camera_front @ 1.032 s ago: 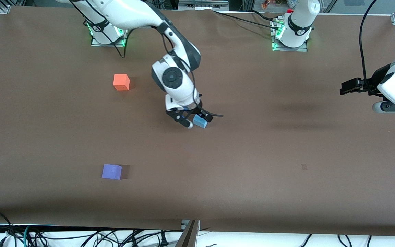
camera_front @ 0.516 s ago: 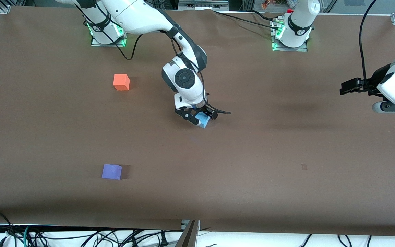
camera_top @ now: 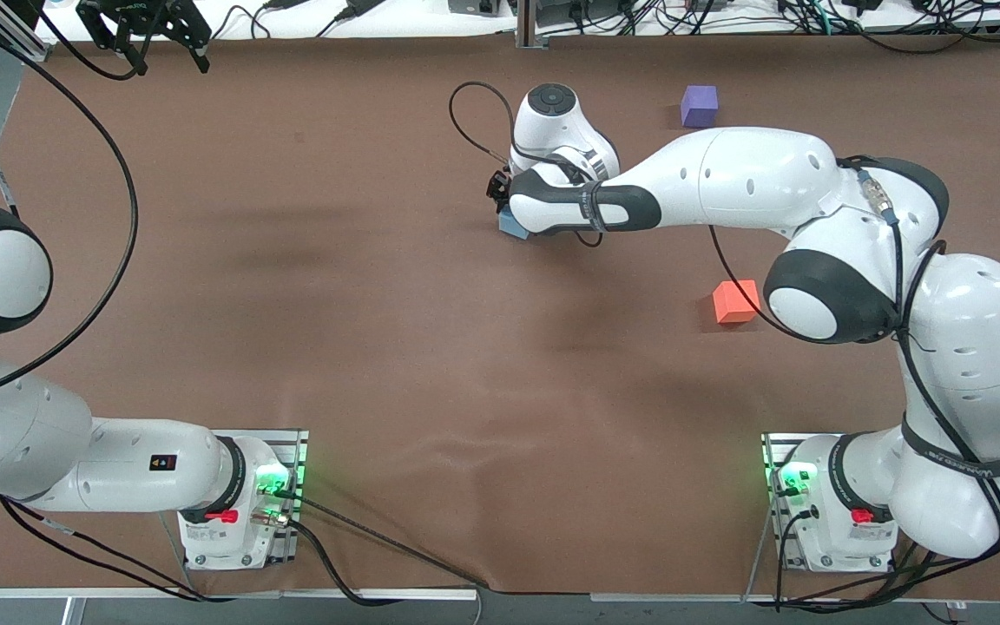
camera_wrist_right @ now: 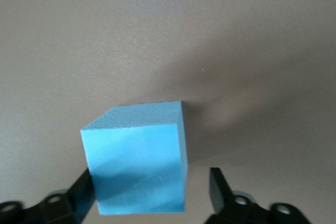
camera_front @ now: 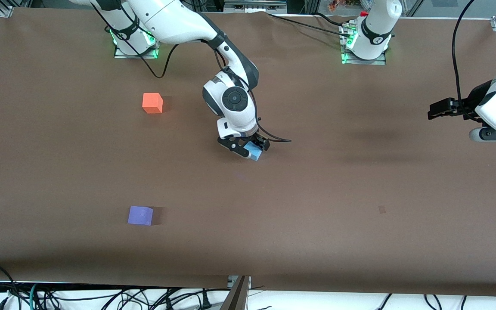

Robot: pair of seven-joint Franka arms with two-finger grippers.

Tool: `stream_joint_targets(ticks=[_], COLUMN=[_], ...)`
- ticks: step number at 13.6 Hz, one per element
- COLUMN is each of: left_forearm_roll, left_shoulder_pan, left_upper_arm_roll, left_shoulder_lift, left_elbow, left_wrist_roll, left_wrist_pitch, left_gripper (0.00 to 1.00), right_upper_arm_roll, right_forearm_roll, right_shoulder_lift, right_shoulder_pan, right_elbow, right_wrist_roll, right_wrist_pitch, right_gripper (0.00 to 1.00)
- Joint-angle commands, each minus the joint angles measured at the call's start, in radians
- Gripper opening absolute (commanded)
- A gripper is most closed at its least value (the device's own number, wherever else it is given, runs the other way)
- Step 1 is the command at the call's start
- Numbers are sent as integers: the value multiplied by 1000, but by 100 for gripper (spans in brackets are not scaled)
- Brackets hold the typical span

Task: Place blue block between orange and purple blocks
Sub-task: 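Lower the right gripper and close it on the blue block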

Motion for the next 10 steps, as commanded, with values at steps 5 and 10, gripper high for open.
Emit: stream_joint_targets(ticks=[5,10], left_forearm_roll=[-20,-20], left_shoulder_pan=[9,11], left_upper_arm_roll=[2,2], left_shoulder_lift=[1,7], left_elbow=[3,24], left_wrist_roll=[25,25], left_wrist_pitch=[-9,-9], left_gripper=[100,100], right_upper_arm_roll=[-11,-53], right_forearm_roll=[-26,-16], right_shoulder_lift=[-13,-134], right_shoulder_pan=[-34,-131], right_elbow=[29,15], right_wrist_roll=[-33,-397], right_wrist_pitch=[-56,-316], right_gripper=[16,17])
